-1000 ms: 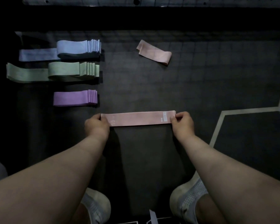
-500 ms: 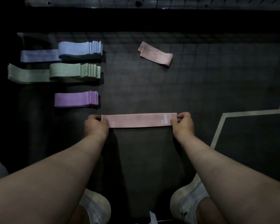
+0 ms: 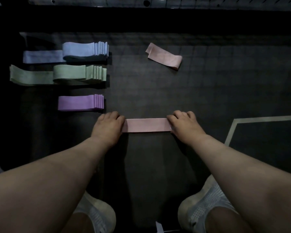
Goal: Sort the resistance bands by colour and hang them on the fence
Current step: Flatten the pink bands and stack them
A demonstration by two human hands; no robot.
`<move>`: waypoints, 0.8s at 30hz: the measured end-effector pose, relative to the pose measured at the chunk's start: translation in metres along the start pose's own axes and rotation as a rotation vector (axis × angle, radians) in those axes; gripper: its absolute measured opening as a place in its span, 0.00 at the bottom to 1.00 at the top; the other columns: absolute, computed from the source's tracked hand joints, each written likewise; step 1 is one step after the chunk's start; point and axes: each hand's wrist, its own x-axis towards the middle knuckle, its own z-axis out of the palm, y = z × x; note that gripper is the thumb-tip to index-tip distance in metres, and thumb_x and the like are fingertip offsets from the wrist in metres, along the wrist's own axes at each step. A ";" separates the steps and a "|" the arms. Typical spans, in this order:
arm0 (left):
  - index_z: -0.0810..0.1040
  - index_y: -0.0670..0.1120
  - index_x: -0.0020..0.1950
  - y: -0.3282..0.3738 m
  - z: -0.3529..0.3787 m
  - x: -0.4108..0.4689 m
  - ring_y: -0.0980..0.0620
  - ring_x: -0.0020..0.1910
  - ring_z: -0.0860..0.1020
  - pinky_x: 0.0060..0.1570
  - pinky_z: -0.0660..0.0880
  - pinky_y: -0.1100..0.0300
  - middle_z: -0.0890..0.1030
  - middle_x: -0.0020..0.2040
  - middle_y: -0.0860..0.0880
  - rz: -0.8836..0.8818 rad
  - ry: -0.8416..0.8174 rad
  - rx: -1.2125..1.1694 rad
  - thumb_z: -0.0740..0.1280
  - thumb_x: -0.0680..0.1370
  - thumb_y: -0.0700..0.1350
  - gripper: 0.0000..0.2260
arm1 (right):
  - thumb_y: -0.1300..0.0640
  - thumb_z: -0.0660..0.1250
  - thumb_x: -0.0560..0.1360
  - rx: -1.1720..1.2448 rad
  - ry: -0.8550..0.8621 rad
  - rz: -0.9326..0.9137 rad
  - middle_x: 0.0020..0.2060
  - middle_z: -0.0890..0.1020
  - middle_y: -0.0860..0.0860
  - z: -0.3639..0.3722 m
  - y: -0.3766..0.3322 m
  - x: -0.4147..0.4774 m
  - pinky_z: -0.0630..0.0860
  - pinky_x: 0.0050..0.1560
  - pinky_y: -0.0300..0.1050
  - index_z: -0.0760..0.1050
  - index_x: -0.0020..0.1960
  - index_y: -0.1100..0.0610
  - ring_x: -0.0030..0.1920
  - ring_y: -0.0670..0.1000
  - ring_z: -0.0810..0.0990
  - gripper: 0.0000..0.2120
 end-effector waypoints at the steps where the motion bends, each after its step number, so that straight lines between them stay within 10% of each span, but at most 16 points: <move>1: 0.72 0.52 0.67 0.000 0.001 0.000 0.45 0.62 0.72 0.60 0.66 0.53 0.72 0.62 0.48 0.004 -0.006 0.001 0.64 0.78 0.51 0.17 | 0.49 0.63 0.79 0.005 0.000 0.006 0.66 0.68 0.52 0.002 0.000 0.000 0.58 0.68 0.53 0.65 0.72 0.49 0.67 0.55 0.68 0.23; 14: 0.74 0.49 0.58 0.028 0.006 -0.002 0.43 0.55 0.73 0.51 0.70 0.50 0.73 0.55 0.45 0.108 -0.021 -0.013 0.62 0.77 0.50 0.11 | 0.55 0.72 0.71 0.182 0.264 -0.131 0.49 0.77 0.55 0.027 -0.035 -0.009 0.77 0.44 0.51 0.76 0.48 0.57 0.47 0.58 0.78 0.09; 20: 0.79 0.49 0.41 0.034 -0.008 0.013 0.45 0.37 0.77 0.38 0.74 0.52 0.75 0.39 0.47 0.018 0.088 -0.046 0.57 0.71 0.54 0.14 | 0.53 0.64 0.77 0.317 0.328 0.134 0.55 0.76 0.55 -0.008 -0.028 0.030 0.71 0.58 0.52 0.78 0.57 0.56 0.56 0.59 0.75 0.11; 24: 0.74 0.52 0.61 0.049 -0.026 0.029 0.46 0.58 0.73 0.58 0.67 0.53 0.73 0.57 0.49 -0.010 0.084 -0.151 0.59 0.79 0.51 0.13 | 0.55 0.60 0.79 0.320 0.179 0.332 0.77 0.56 0.59 -0.047 -0.007 0.087 0.55 0.74 0.51 0.66 0.73 0.54 0.76 0.61 0.55 0.23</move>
